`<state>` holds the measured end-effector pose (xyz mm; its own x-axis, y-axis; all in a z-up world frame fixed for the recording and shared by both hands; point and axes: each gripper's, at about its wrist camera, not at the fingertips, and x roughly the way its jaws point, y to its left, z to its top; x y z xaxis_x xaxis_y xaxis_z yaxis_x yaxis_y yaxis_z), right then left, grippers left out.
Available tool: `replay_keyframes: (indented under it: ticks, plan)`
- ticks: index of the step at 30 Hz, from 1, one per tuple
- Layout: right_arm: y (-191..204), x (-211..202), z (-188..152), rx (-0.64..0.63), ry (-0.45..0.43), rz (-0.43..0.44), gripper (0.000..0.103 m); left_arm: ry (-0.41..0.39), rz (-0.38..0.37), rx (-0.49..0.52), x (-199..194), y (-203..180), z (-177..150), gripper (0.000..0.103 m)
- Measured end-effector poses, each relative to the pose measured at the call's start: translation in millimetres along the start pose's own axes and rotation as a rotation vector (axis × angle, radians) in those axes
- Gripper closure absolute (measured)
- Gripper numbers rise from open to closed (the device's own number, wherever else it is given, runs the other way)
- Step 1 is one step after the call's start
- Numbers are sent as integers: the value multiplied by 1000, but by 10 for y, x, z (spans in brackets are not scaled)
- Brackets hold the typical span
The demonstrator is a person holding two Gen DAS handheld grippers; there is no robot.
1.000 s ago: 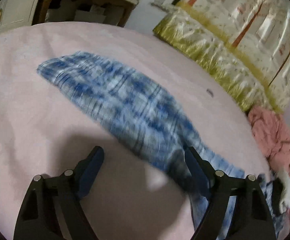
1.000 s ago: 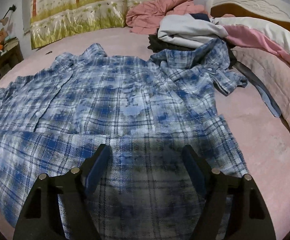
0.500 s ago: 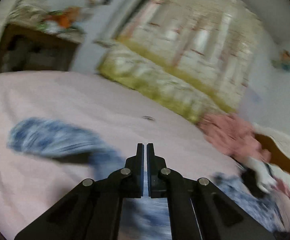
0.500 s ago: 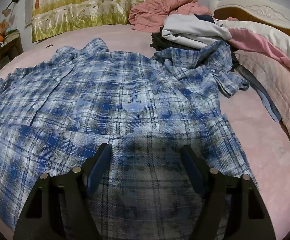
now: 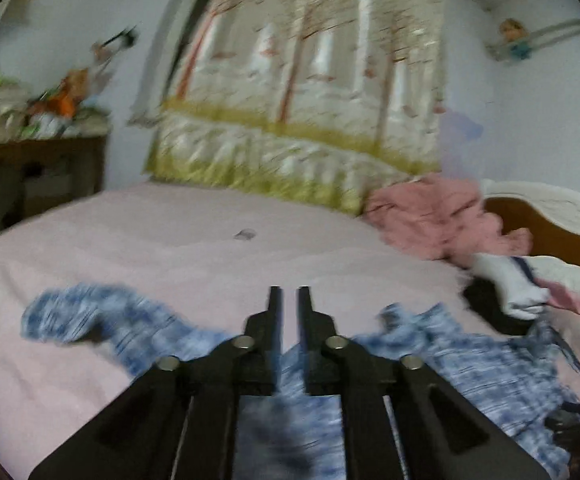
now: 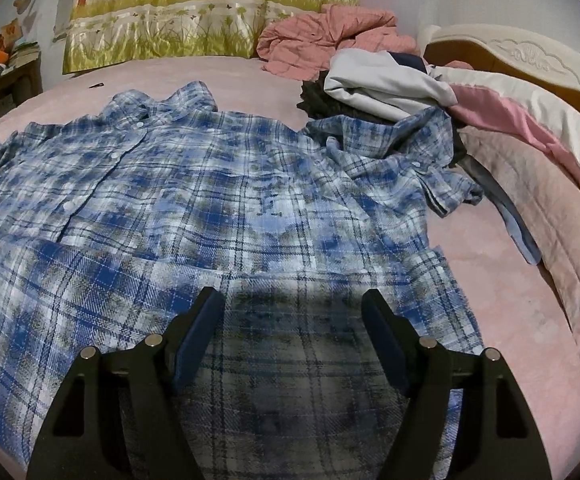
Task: Fold large clothes
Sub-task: 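Grasp the plaid sleeve with the left tool and lay it across the shirt body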
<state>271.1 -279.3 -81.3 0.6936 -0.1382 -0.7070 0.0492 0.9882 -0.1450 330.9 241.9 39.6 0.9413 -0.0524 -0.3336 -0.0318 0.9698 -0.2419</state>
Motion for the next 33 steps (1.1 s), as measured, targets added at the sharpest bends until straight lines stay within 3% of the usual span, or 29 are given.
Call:
replay_keyframes:
  ticks: [1,2,3,4,6,9,11,13,15,17,21,23,29,31,33]
  plan:
    - [-6,6,2,2,3,4,31,25,49,-24,83,176,-54,60]
    - [-9,13,1,3,5,6,31,36,94,-37,128,289,-125,30]
    - [-7,14,3,3,8,7,31,45,157,-45,202,441,-176,16]
    - [-5,15,1,2,9,8,31,65,249,-52,303,598,-229,16]
    - [-9,23,2,1,9,7,31,137,326,-93,527,873,-291,16]
    - [-6,40,0,-1,14,7,31,208,322,-251,812,1335,-374,16]
    - [-6,48,-1,-2,15,7,31,223,275,-352,940,1585,-425,16]
    - [-5,57,-4,-3,17,9,31,241,146,-507,1028,1843,-487,27]
    - [-15,71,-3,0,21,16,31,184,25,-631,979,1982,-518,81]
    - [-24,78,-2,5,23,23,31,162,35,-569,934,1911,-436,98]
    - [-24,78,-2,6,23,23,31,113,77,-236,705,1280,-172,99]
    - [-24,77,-1,6,24,24,31,68,18,-126,502,871,-51,100]
    - [-31,76,2,6,24,24,31,20,-169,42,19,-426,106,100]
    - [-42,81,4,6,26,26,31,17,-200,39,-129,-725,-56,100]
    - [-35,75,2,11,28,31,31,106,-250,-7,-130,-1035,-429,100]
